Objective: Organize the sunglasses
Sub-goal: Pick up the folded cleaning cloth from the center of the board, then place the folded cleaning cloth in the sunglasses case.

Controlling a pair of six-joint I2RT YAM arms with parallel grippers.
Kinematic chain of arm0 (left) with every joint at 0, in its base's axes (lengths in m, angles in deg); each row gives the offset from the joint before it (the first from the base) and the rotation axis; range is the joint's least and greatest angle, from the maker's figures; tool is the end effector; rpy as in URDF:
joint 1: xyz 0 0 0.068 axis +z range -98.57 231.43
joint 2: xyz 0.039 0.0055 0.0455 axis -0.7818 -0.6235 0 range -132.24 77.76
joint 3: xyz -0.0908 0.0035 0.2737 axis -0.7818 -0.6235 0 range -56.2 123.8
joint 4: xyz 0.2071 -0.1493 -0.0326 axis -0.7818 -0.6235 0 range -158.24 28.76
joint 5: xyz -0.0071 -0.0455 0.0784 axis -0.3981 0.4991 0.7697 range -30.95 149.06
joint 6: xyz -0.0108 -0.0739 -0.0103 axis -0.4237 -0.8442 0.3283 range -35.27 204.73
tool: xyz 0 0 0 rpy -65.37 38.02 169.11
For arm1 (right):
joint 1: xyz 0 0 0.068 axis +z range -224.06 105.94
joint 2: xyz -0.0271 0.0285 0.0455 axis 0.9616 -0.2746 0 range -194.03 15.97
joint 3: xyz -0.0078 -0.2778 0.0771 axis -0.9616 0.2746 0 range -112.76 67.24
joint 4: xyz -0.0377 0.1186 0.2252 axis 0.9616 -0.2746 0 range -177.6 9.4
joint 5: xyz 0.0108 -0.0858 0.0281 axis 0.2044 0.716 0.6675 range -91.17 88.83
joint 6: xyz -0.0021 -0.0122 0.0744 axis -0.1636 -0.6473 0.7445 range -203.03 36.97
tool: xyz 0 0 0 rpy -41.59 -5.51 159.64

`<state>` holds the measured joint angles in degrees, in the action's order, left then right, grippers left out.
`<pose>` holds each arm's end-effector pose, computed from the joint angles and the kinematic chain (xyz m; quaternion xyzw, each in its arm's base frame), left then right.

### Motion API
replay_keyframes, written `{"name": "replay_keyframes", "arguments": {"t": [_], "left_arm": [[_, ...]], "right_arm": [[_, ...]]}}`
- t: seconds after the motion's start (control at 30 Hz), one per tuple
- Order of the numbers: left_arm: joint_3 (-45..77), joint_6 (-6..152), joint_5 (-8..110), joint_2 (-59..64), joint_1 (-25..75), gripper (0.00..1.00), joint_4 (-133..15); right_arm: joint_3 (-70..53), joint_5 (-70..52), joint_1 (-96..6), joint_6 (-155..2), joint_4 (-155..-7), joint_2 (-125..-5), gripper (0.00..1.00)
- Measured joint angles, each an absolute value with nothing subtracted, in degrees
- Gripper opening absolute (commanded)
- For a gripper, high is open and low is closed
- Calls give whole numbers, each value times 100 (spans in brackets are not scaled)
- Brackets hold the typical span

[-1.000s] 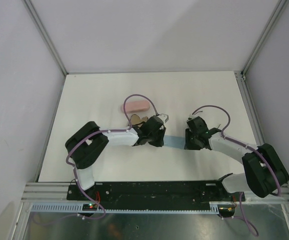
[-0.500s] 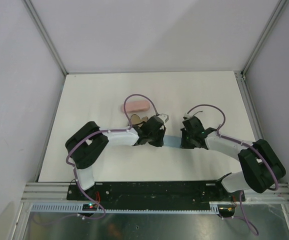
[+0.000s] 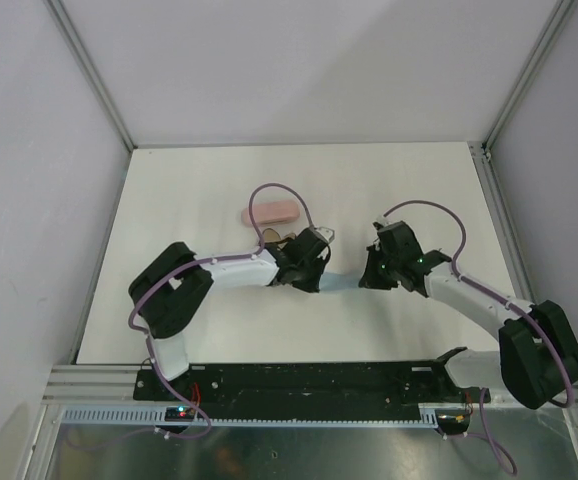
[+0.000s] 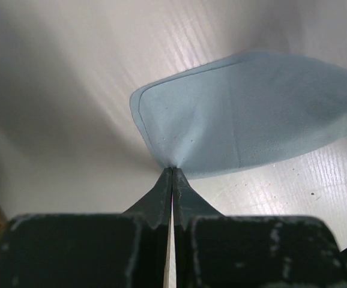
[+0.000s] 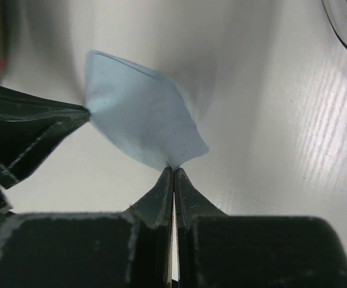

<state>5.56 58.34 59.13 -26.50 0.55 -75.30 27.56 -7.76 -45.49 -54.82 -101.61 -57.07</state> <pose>0.2416 -0.2969 0.1517 0.2029 0.9360 -0.1791 0.2251 0.2180 0.1270 0.1877 -0.0205 0.9504 0.1934 0.2427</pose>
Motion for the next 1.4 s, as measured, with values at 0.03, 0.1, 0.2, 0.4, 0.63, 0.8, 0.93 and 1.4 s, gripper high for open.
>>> {"name": "replay_keyframes", "arguments": {"t": [0.03, 0.1, 0.2, 0.4, 0.63, 0.8, 0.93, 1.4], "left_arm": [[556, 5834, 5911, -2615, 82, 0, -7596], [556, 5834, 5885, -2519, 149, 0, -7712], [569, 5834, 5817, -2298, 313, 0, -7860], [735, 5831, 5577, -1833, 659, 0, -8077], [781, 5831, 5257, -1359, 1120, 0, -8284], [779, 5831, 5209, -967, 1496, 0, -8486], [739, 5831, 5177, -629, 1751, 0, -8579], [-28, 5821, 5094, 121, 2302, 0, -8851]], "right_arm": [[2667, -828, -4549, -5484, -10194, -5707, 0], [2474, -942, -4551, -5491, -10236, -5722, 0], [2162, -1099, -4566, -5528, -10297, -5788, 0], [1462, -1362, -4636, -5633, -10400, -6113, 0], [566, -1700, -4680, -5740, -10498, -6747, 0], [-59, -1941, -4682, -5797, -10515, -7385, 0], [-640, -2142, -4638, -5873, -10594, -7947, 0], [-3152, -2684, -4028, -6385, -11328, -9930, 0]]}}
